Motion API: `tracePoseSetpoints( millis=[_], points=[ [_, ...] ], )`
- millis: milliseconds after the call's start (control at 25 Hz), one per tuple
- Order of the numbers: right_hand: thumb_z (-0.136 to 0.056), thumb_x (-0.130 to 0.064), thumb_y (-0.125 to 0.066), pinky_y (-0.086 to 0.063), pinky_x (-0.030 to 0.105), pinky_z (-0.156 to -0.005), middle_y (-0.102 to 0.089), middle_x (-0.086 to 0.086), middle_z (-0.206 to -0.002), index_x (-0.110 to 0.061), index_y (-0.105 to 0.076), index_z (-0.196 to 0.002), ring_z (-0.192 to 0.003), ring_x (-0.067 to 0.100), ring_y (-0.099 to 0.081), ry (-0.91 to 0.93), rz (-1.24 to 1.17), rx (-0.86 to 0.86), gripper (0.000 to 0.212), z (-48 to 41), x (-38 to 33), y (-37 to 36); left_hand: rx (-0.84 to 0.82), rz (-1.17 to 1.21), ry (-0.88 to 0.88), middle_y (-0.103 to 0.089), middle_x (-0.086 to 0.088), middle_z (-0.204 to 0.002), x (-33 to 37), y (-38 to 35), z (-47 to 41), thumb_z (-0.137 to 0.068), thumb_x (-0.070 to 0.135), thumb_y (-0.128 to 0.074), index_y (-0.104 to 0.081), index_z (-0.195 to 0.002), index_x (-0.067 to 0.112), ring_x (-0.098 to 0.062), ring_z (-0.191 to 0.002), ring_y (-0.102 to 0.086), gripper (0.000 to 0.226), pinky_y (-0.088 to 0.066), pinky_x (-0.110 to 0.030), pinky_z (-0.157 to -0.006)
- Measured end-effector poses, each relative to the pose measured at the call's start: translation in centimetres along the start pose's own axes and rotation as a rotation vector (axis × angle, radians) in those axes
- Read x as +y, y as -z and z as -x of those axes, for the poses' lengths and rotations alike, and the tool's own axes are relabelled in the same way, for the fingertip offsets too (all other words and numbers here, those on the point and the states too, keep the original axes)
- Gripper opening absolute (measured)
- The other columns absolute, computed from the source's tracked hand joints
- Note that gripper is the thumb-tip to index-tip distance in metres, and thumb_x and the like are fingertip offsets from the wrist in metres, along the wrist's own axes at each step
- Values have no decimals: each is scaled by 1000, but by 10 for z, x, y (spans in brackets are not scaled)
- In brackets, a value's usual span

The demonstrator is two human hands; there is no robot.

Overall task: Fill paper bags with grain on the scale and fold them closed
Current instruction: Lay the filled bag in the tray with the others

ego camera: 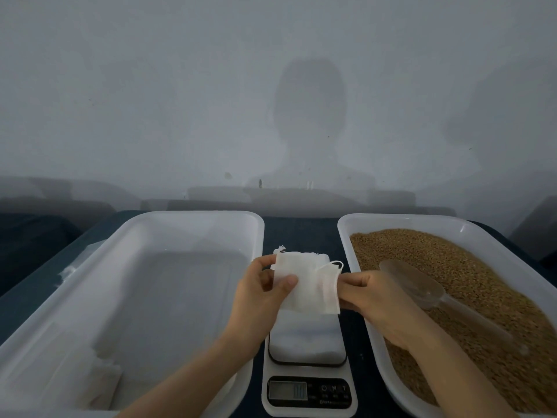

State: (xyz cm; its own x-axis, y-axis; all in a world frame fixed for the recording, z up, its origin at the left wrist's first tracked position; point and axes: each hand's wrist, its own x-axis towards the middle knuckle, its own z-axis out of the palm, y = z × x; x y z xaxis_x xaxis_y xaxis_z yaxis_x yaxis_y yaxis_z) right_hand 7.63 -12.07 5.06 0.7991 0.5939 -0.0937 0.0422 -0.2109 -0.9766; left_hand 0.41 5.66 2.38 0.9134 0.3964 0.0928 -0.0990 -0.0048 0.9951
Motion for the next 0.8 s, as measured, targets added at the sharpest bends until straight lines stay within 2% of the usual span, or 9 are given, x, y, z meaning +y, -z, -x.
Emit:
tracePoseSetpoints(
  millis=[120,200,320,400,480,600,680,720,800],
  points=[
    [-90,-22,-61,-56,25,-73,-74,0,-93,-25,-76,-92,-90,17,-70,-62,-39,1,16,-2,5,-2,-8,-24,-33,-73,2,-92,2,-1,2,-84,14,-70,-60,-106,19,-16,-86,-70,24,-55,-24,-69],
    [-89,-11,-61,-56,28,-76,-73,3,-97,-19,-75,-98,-93,19,-69,-75,-75,-49,18,-3,8,-2,12,-10,-43,-73,2,-92,3,-1,2,-84,12,-70,-61,-105,18,-15,-87,-70,24,-55,-26,-72],
    [-84,-2,-63,-56,26,-81,-73,6,-100,-14,-77,-93,-98,19,-68,-40,-152,-73,21,-5,8,-1,10,35,-45,-74,1,-93,3,-1,2,-84,11,-69,-62,-105,16,-16,-87,-70,23,-55,-23,-69],
    [-75,-18,-74,-54,26,-85,-73,5,-100,-18,-78,-89,-99,18,-68,-37,-186,-67,15,-4,5,0,-8,54,-70,-73,-1,-93,2,-1,3,-83,9,-69,-63,-105,13,-18,-87,-70,23,-54,-22,-69],
    [-61,-36,-81,-52,27,-87,-73,6,-101,-17,-77,-91,-100,17,-68,-47,-215,-80,36,-4,6,2,-25,54,-89,-74,-2,-91,3,-1,4,-84,8,-68,-63,-104,13,-19,-86,-70,21,-54,-22,-69],
    [-56,-38,-82,-55,22,-79,-73,9,-101,-9,-77,-91,-98,19,-68,-47,-263,-74,45,-5,7,5,32,28,-56,-73,-1,-88,0,-3,2,-86,12,-67,-59,-108,20,-16,-82,-70,24,-53,-18,-66],
    [-54,-38,-81,-55,21,-75,-73,8,-99,-9,-77,-87,-96,18,-69,-58,-272,-40,44,-4,6,7,118,-56,-80,-66,6,-97,3,-4,2,-84,19,-70,-51,-109,35,-4,-87,-64,36,-50,-12,-68],
    [-53,-40,-80,-56,22,-76,-74,6,-97,-11,-78,-85,-95,17,-69,-69,-251,-27,43,-4,5,6,135,-155,-168,-59,13,-109,6,-4,5,-80,24,-74,-46,-112,40,4,-94,-59,45,-48,-9,-74],
    [-51,-45,-79,-55,25,-80,-74,4,-95,-13,-78,-82,-94,15,-69,-80,-194,-31,44,-3,5,5,44,-591,-556,-43,16,-132,10,-5,8,-71,41,-77,-36,-125,42,7,-121,-41,68,-37,-13,-101]
  ],
)
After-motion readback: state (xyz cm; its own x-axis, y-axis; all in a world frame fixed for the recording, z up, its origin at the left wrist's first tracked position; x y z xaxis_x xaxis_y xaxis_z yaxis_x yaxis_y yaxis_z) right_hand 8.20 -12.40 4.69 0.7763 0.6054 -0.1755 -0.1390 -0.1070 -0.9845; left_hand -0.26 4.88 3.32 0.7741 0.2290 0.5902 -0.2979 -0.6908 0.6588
